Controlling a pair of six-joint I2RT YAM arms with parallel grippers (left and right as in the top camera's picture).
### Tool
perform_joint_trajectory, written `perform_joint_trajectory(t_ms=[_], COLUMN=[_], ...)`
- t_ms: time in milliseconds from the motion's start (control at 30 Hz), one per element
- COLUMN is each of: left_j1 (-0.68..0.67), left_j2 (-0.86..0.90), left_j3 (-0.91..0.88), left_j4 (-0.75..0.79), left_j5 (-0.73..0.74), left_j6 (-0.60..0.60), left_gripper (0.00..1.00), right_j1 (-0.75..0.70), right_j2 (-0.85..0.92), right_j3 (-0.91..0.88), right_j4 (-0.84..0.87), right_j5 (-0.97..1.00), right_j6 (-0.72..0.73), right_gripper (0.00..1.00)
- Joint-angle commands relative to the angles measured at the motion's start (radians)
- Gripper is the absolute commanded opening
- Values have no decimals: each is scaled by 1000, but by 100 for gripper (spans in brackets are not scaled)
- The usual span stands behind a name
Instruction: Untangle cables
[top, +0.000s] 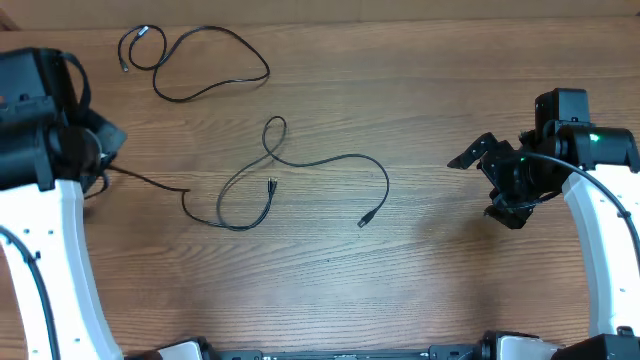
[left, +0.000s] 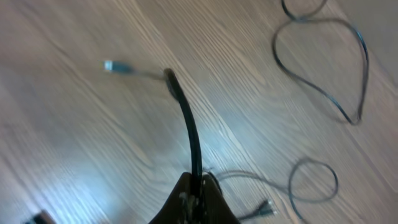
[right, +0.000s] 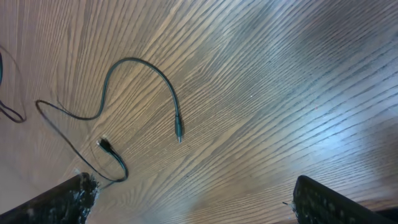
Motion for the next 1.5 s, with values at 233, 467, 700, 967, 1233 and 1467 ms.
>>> perform_joint_trajectory(t_ms=[233,467,700,967,1233,1467], left_j1=[5,6,6,6,49,119], left_j2=[16,16,16,20,109,231], left_j3=[15,15,15,15,15,15], left_j4=[-24,-114,-138,-130,-82,-99], left_j5=[628,328,123,109,109,146], left_j6=[463,370,241,223,175,175], left_gripper=[4,4,4,4,6,4], right_j1=[-5,-5,-5,-5,-5,-5], right_j2=[1,1,1,1,1,1], right_j3=[6,6,6,6,6,6], right_j4=[2,2,2,2,2,2], right_j5=[5,5,5,5,5,5], right_j6=[-8,-8,-8,-8,-8,-8], right_gripper=[100,100,100,100,100,100])
